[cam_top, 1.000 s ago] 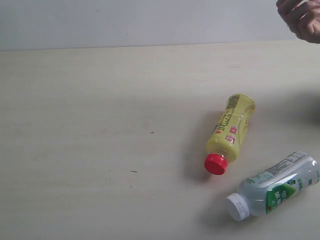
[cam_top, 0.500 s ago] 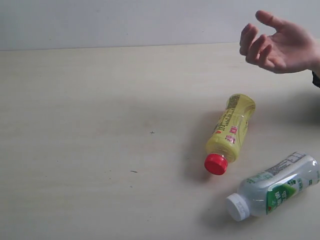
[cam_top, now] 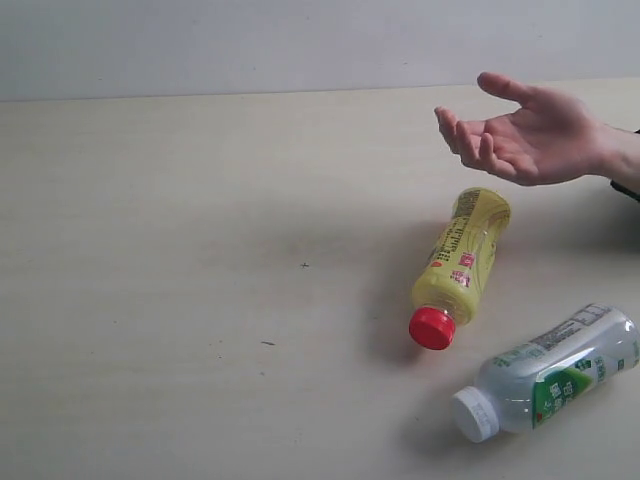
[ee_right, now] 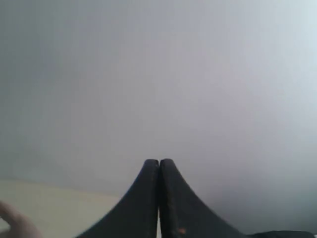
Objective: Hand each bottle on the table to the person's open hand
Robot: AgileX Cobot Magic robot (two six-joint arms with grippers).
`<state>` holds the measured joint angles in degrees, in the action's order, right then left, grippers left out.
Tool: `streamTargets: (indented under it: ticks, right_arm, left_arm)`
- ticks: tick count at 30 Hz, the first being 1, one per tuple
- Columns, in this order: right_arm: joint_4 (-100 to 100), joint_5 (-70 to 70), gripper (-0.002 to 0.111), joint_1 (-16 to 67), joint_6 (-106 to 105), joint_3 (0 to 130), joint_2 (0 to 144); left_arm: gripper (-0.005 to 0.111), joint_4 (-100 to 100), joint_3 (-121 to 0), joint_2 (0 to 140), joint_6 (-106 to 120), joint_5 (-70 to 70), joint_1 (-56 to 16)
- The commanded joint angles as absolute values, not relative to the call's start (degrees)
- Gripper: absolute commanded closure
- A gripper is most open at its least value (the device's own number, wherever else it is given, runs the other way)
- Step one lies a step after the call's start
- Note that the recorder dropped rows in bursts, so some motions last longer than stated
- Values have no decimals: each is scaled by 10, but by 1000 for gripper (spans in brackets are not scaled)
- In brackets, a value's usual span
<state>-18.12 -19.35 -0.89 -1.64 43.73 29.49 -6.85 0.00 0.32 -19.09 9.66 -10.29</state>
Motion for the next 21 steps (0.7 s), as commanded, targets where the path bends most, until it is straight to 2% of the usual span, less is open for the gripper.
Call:
streamTargets:
  ticks: [1, 8, 14, 21]
  right_arm:
    - [-105, -320, 108, -7, -279, 536, 414]
    - [-99, -586, 108, -7, -663, 627, 566]
    - [-64, -678, 107, -2, -690, 629, 638]
    - [13, -687, 93, 117, -710, 571, 647]
  left_arm:
    - [107, -73, 0, 0, -191, 98, -102]
    - [107, -73, 0, 0, -190, 97, -102]
    - [107, -73, 0, 0, -190, 97, -102]
    - [107, -73, 0, 0, -190, 97, -102]
